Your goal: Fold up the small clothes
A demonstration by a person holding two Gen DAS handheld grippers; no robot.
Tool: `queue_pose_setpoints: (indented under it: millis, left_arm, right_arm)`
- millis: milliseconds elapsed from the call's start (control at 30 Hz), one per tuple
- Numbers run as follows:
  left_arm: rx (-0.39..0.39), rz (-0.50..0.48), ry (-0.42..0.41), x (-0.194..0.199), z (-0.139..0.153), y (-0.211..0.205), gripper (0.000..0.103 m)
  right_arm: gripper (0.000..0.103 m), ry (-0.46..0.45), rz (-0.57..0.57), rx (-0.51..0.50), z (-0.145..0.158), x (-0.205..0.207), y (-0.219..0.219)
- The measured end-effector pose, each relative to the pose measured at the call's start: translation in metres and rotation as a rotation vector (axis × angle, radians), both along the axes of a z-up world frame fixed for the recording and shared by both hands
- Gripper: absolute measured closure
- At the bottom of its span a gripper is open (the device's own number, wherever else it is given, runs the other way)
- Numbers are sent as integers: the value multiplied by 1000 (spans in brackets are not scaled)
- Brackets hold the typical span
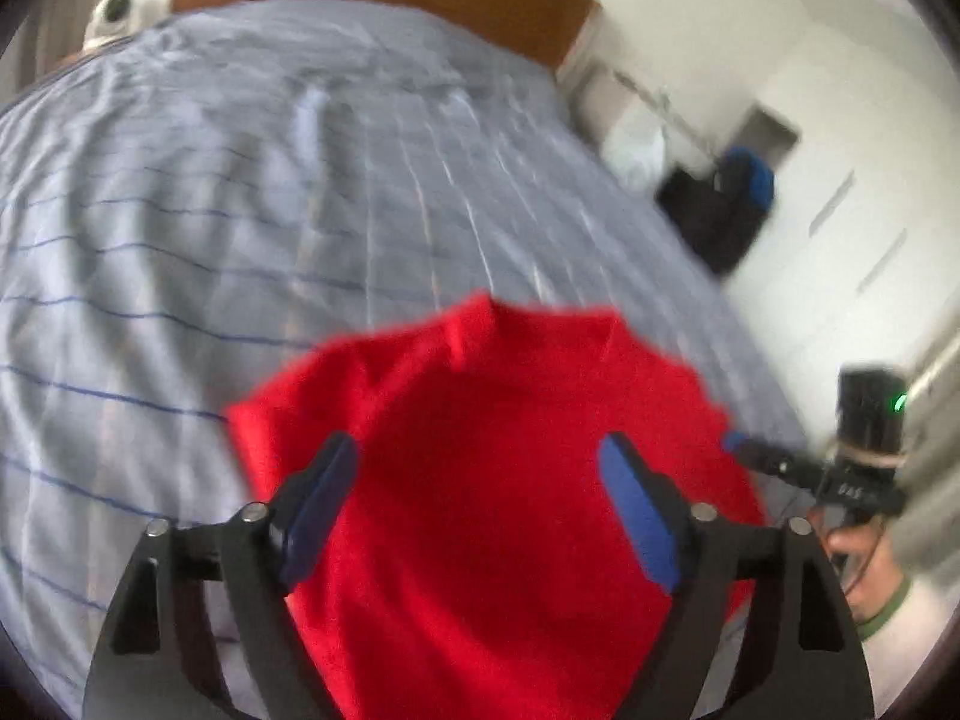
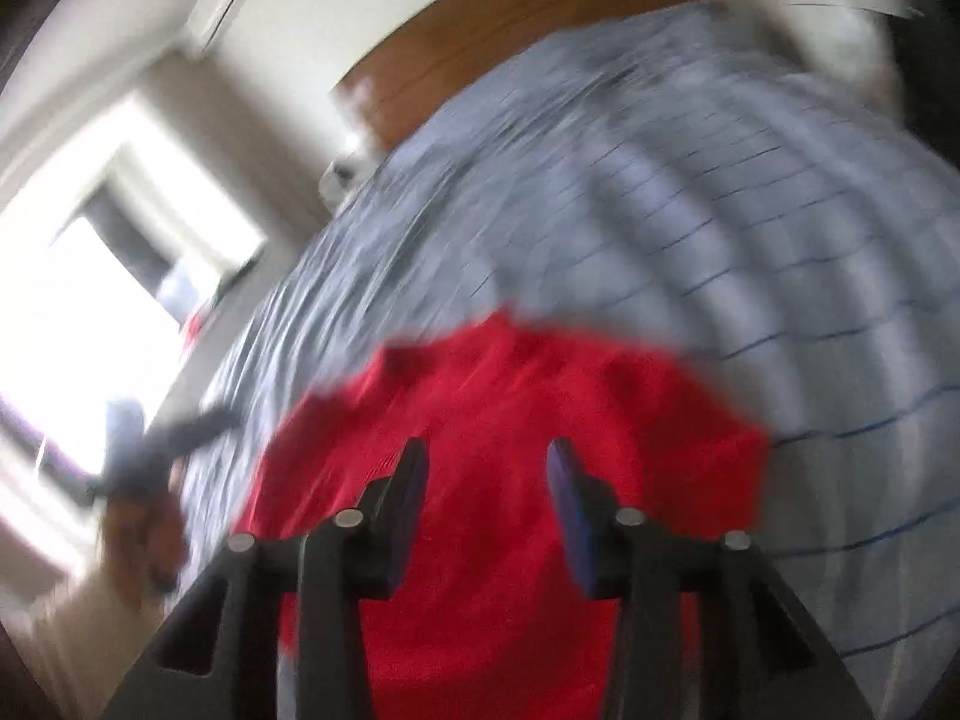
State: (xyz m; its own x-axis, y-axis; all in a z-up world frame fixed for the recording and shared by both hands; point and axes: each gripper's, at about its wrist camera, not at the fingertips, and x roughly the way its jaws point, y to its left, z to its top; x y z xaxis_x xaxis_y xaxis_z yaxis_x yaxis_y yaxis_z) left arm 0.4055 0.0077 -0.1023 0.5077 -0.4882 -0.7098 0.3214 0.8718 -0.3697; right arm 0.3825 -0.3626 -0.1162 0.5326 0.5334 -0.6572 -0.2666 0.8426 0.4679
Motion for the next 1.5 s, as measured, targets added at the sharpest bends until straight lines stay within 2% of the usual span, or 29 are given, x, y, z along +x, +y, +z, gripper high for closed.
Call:
queue_pose_setpoints:
  millis: [67, 100, 133, 167, 200, 233, 300, 400, 500, 600, 700, 733, 767, 833, 933, 1000, 1200, 1500]
  left_arm:
    - [158, 69, 37, 18, -22, -9, 19]
    - [240, 155, 80, 30, -34, -4, 27]
    - [254, 223, 119, 37, -40, 7, 36]
    - [180, 272, 154, 40, -41, 22, 42]
    - [98, 305, 165, 37, -36, 34, 41]
    - [70, 323, 153, 28, -26, 41, 38]
    - [125, 286, 82, 8, -10, 38, 26]
    - [233, 195, -18, -44, 4, 23, 16]
    - [342, 167, -64, -105, 3, 11, 10]
    - [424, 166, -75, -149, -4, 0, 8]
    - [462, 161, -125, -185, -7, -11, 6]
    - [465, 157, -142, -195, -8, -14, 6]
    - [462, 158, -143, -199, -11, -15, 6]
    - [442, 158, -118, -200, -17, -17, 6]
    - [395, 173, -79, -204, -23, -15, 6]
    - [393, 180, -76, -206, -26, -15, 6]
    - [379, 195, -50, -212, -49, -13, 3]
    - [386, 209, -104, -220, -59, -15, 0]
  right_arm:
    - [60, 32, -8, -78, -14, 2, 12]
    - [60, 48, -53, -147, -23, 3, 14]
    - [60, 57, -107, -203, -30, 3, 10]
    - [60, 60, -151, -224, -32, 0, 5]
    - [60, 51, -203, -231, -29, -8, -3]
    - [60, 26, -228, -227, -21, -19, -7]
    - [58, -37, -201, -223, -3, -47, -9]
    - [47, -94, -90, -243, 9, -86, 4]
    - [44, -58, -29, -272, -13, -117, 13]
    - [44, 10, -83, -318, -41, -145, 11]
    - [44, -47, -109, -302, -30, -177, 16]
    - [43, -64, -111, -299, -27, -188, 19]
    - [37, -83, -123, -303, -23, -200, 23]
    - [32, -107, -159, -307, -21, -220, 28]
    - [31, -118, -196, -330, -26, -235, 37]
    - [31, -129, -216, -349, -28, -245, 39]
    - [31, -140, -225, -370, -48, -248, 42]
    - [26, -185, -211, -362, -68, -250, 39]
